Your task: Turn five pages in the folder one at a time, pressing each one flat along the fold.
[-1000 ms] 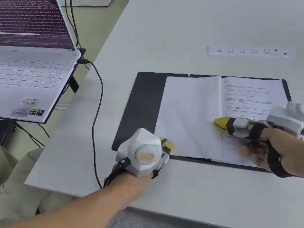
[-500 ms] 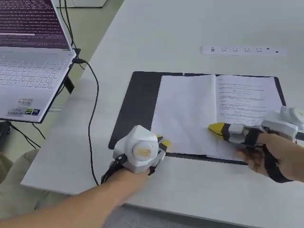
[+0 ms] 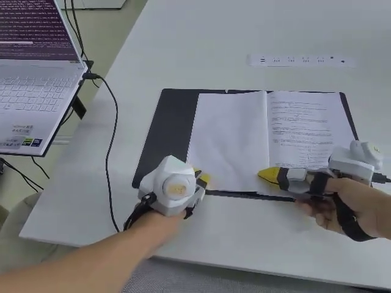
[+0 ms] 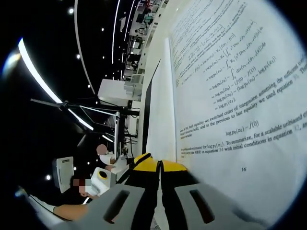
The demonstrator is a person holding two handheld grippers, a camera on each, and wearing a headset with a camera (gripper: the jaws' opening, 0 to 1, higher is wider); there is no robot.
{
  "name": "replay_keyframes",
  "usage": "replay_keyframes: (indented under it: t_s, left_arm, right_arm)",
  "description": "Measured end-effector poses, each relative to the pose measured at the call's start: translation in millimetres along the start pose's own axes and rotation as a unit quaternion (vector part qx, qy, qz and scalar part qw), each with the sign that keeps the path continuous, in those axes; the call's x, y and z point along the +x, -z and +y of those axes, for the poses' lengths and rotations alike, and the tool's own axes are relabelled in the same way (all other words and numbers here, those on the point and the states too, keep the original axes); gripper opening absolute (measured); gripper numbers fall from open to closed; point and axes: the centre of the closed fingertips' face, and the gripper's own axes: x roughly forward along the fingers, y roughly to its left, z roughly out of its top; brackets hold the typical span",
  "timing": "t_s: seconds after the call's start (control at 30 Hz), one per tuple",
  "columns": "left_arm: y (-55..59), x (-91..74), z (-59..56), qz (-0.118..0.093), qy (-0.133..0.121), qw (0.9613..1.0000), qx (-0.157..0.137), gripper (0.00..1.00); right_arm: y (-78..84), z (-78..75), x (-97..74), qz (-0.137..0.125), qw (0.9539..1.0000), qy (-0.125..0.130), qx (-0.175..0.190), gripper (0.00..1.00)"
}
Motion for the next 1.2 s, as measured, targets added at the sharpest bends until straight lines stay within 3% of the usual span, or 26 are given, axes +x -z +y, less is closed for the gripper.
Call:
replay_keyframes:
  t_s: [0.13,0.37,0.47,0.8,1.0,1.1,1.2]
  left_arm:
    - [-0.2,-0.3,0.0,0.000,-0.001,1.0000,0.000,0.08]
    - [-1.1,-1.6,-0.3,0.000,-0.002,1.0000,0.001,0.08]
    - [-1.3,-2.4,-0.5,0.000,-0.002,1.0000,0.001,0.08]
    - [-1.6,-2.8,-0.6,0.005,-0.005,1.0000,0.002,0.08]
    - [-3.7,-4.2,-1.1,0.026,-0.010,0.9996,0.002,0.08]
    - [-7.2,-9.4,-0.7,0.035,-0.013,0.9993,-0.007,0.10]
    - [-15.8,-20.9,-0.2,0.025,-0.011,0.9993,-0.024,0.14]
  right_arm:
    - [7.1,-0.2,-2.5,0.007,1.0000,-0.002,0.001,0.00]
    - [38.1,3.6,-7.5,0.044,0.9990,-0.010,-0.001,0.00]
    - [48.8,-1.6,-8.7,0.065,0.9979,-0.004,-0.009,0.00]
    - [62.0,9.0,-16.9,0.065,0.9975,-0.025,-0.012,0.00]
    - [61.3,30.8,-30.6,0.043,0.9974,-0.033,-0.048,0.00]
    - [51.6,40.7,-44.6,0.006,0.9962,-0.018,-0.086,0.00]
    - [34.0,47.0,-64.0,-0.041,0.9927,0.002,-0.113,0.06]
